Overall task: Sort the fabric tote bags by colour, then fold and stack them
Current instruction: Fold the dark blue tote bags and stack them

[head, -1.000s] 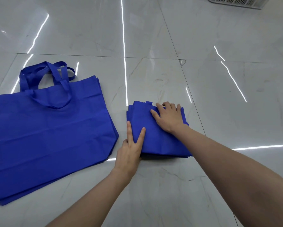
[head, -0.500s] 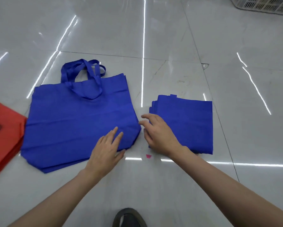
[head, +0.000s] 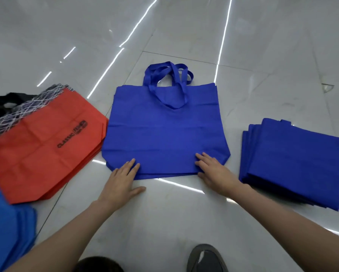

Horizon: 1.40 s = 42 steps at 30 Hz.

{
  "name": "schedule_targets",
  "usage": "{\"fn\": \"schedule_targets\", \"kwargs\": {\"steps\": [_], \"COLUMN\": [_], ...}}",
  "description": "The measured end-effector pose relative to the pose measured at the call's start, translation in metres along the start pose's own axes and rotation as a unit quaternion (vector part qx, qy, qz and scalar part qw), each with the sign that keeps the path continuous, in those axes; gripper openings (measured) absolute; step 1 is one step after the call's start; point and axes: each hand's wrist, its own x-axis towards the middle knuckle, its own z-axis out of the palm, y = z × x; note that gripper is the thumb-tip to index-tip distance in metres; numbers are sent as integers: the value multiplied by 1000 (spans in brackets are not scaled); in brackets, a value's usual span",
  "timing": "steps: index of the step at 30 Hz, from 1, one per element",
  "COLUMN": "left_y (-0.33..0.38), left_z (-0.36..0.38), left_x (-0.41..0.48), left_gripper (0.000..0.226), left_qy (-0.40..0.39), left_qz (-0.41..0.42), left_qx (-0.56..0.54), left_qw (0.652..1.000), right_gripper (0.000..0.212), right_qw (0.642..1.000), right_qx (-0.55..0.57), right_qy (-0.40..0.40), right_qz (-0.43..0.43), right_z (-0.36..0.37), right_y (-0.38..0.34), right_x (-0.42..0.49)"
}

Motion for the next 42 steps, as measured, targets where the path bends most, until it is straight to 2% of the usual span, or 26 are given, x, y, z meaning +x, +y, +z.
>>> {"fn": "schedule_targets", "kwargs": {"steps": [3,6,10,14,18,20,22,24,25,27,28,30,31,32,33,35,37,39,40,42], "left_y": [-8,-11,-23,-41,-44,-43,-44,-49,-52,-58,-61,-66,-68,-70,-71,-72,-73,-70,-68,-65], "left_z": [-2,-10,-26,-48,-67,-74,-77,-78,-77,-75,-73,-70,-68,-66,-66,-67,-68,-68,-68,-69], "left_x": [-6,-12,-17,-22,-29,-34,-40,-47,-50,-57,-59,-62,-62,-60,-59,-52,-45,-38,-36,-34], "left_gripper": [78,78,40,36,18,16,14,8,6,10,11,6,4,10,16,31,65,109,124,136], "left_qy": [-4,67,196,220,247,263,241,193,170,130,111,72,52,32,8,-35,-64,-123,-167,-243], "left_qz": [14,38,42,26,-4,-8,-5,-8,-9,-10,-5,5,11,20,27,44,75,89,82,51], "left_qx": [19,-28,-73,-114,-209,-242,-241,-222,-207,-182,-173,-157,-144,-129,-113,-94,-48,35,69,80], "left_qw": [1000,997,977,969,946,934,940,956,963,975,979,985,988,991,993,994,994,988,980,965], "right_gripper": [34,27,24,18,13,20,29,29,31,25,24,36,46,54,56,42,25,28,31,37], "right_qw": [997,986,967,969,981,982,987,988,988,984,977,959,956,961,969,983,992,997,997,998], "right_qx": [60,120,185,140,44,40,4,-47,-40,78,156,269,273,251,225,177,113,44,22,6], "right_qy": [30,103,167,204,190,182,156,128,137,157,141,30,-31,-60,-56,-3,42,66,68,56], "right_qz": [23,55,42,17,-17,-25,-47,-66,-58,-2,32,87,101,100,88,53,23,-7,-17,-11], "right_z": [-6,-11,-18,-35,-52,-61,-65,-63,-62,-62,-64,-70,-72,-73,-72,-71,-70,-72,-73,-75], "right_y": [-7,-14,-20,-17,-15,-15,-12,-11,-11,-11,-13,-18,-23,-27,-31,-41,-54,-68,-74,-82], "right_x": [-5,-11,-26,-43,-54,-61,-68,-72,-73,-72,-70,-66,-63,-56,-47,-21,6,32,45,66]}}
